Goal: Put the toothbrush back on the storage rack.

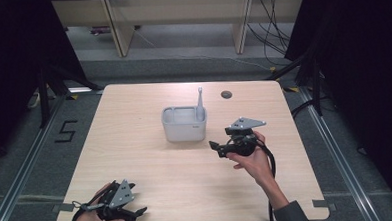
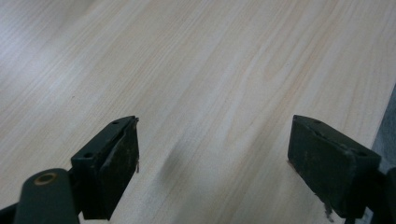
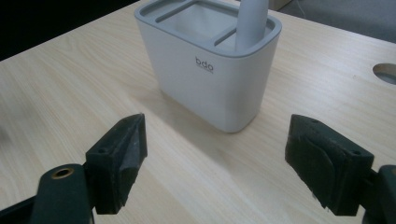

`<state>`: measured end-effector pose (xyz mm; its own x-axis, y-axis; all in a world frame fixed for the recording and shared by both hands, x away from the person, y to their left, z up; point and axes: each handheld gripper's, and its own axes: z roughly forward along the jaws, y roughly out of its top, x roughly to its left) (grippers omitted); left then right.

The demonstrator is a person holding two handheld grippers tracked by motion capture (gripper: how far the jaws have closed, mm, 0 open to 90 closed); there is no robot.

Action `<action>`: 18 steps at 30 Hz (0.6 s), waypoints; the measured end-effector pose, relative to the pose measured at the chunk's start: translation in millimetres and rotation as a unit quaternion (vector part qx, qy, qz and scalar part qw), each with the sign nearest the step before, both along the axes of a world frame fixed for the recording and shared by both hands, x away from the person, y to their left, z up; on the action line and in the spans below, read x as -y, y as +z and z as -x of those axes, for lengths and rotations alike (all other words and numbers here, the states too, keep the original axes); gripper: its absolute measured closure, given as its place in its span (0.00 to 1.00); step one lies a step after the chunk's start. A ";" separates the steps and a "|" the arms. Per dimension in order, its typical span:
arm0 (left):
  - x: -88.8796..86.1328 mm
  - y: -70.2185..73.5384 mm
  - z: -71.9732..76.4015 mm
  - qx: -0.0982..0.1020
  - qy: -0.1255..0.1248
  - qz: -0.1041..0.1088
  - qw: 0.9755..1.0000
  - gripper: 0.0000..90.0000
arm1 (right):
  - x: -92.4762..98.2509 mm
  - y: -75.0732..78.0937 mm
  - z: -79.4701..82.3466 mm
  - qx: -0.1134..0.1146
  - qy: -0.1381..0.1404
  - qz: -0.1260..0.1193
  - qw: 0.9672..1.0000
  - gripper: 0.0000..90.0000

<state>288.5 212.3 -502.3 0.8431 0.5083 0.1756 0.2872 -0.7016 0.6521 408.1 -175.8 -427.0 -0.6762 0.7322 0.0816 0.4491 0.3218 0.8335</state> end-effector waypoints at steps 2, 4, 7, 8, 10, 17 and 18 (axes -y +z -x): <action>0.0 0.0 -0.1 0.000 0.000 0.000 1.000 0.18 | 2.6 -2.5 2.4 0.001 0.005 0.003 1.000 0.24; 0.0 0.0 0.2 0.001 0.001 -0.001 1.000 0.18 | 3.4 -4.2 4.8 -0.001 0.007 0.001 1.000 0.24; -0.1 0.0 0.2 0.000 0.002 0.000 1.000 0.18 | 3.6 -5.5 8.0 -0.007 0.002 -0.001 1.000 0.24; 0.0 -0.1 0.2 0.000 0.002 0.001 1.000 0.18 | 5.4 -6.9 8.1 0.004 0.002 0.006 1.000 0.24; -0.4 0.1 -0.5 0.003 -0.001 -0.006 1.000 0.18 | 6.0 -10.9 10.6 -0.006 0.006 0.000 1.000 0.24; -0.3 0.2 -0.4 0.003 0.001 -0.006 1.000 0.18 | 9.0 -14.7 16.4 -0.011 -0.001 -0.001 1.000 0.24; 0.0 -0.2 0.2 0.000 0.002 0.001 1.000 0.18 | 10.5 -15.5 16.8 -0.005 0.005 0.003 1.000 0.24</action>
